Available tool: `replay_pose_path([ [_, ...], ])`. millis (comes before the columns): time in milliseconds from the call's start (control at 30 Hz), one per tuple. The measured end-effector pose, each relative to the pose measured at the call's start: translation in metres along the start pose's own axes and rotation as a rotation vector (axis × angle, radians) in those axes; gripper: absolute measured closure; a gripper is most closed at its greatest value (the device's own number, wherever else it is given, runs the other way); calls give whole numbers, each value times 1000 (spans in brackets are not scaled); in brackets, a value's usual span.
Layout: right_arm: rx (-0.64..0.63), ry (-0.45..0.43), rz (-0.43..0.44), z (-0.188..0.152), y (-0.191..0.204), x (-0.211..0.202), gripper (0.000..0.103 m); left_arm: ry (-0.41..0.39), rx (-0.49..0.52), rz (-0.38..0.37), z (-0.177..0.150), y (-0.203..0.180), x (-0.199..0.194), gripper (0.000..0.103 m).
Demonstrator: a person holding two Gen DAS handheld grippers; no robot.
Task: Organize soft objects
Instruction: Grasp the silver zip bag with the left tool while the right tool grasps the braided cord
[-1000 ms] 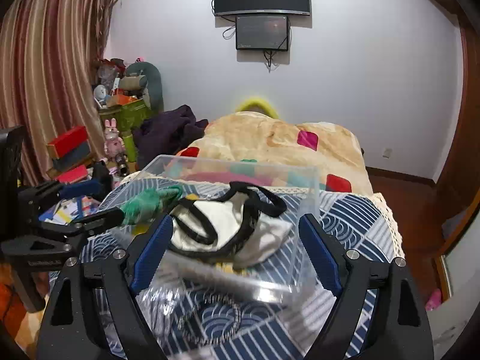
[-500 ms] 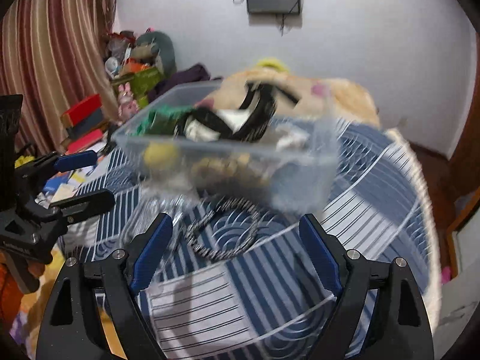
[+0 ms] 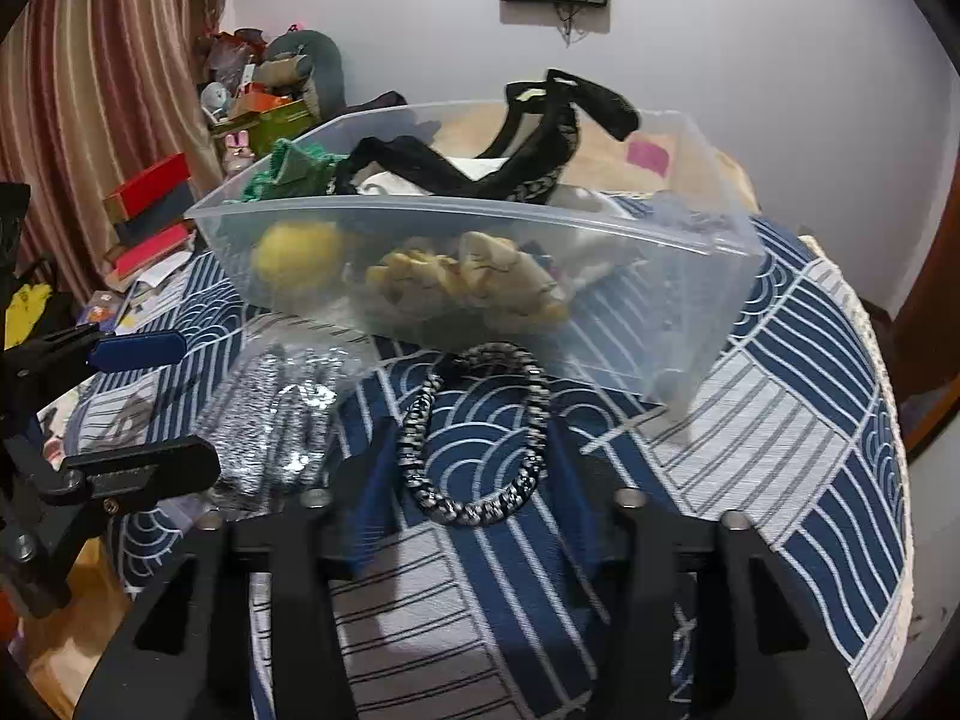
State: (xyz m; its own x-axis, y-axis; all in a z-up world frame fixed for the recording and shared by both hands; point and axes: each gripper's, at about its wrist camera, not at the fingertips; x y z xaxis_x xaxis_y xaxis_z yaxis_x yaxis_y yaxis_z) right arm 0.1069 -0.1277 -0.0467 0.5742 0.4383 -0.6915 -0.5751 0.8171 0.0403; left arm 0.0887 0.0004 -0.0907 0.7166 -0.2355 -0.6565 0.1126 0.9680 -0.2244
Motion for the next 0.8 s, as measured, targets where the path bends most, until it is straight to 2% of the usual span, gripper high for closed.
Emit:
replay_pose_path([
  [100,32,-10,6,-2,-9,-3,86,9,-16,-26,2,-5,9,4],
  [167,54,-14,25,-4,-13,-6,91,14,-12,-29,2,-9,14,16],
  [233,64,-22,36,-9,-16,-9,91,32,-11,-40,2,-12,22,28],
  [267,62,-25,32,-10,-16,-10,91,33,-12,-41,1,-14,24,28],
  [300,58,-30,26,-11,-15,-11,91,18,0,-28,-1,-17,24,33],
  [333,57,-33,24,-12,-14,-13,91,15,14,-23,-1,-20,25,41],
  [367,59,-35,27,-12,-14,-14,91,10,29,-18,-3,-23,24,44],
  [433,66,-41,34,-12,-14,-17,92,5,34,-28,-1,-25,23,58],
  [533,73,-61,46,-15,-17,-29,92,-11,28,-36,-1,-25,17,70],
  [600,76,-78,49,-15,-18,-35,92,-25,21,-39,0,-24,12,75],
  [800,82,-143,53,-9,-22,-56,92,-97,26,-31,10,-21,-15,77],
])
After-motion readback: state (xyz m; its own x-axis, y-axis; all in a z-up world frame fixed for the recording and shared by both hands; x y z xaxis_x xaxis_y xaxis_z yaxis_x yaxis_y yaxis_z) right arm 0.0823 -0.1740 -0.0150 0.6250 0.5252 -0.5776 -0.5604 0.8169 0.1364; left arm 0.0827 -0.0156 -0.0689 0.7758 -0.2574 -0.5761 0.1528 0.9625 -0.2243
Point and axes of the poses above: each gripper's, at about its wrist camera, not at the fingertips, and x roughly the way its jaws point, y to its left, z to its top, and after that the axes turned 1 degree about -y, right-handed
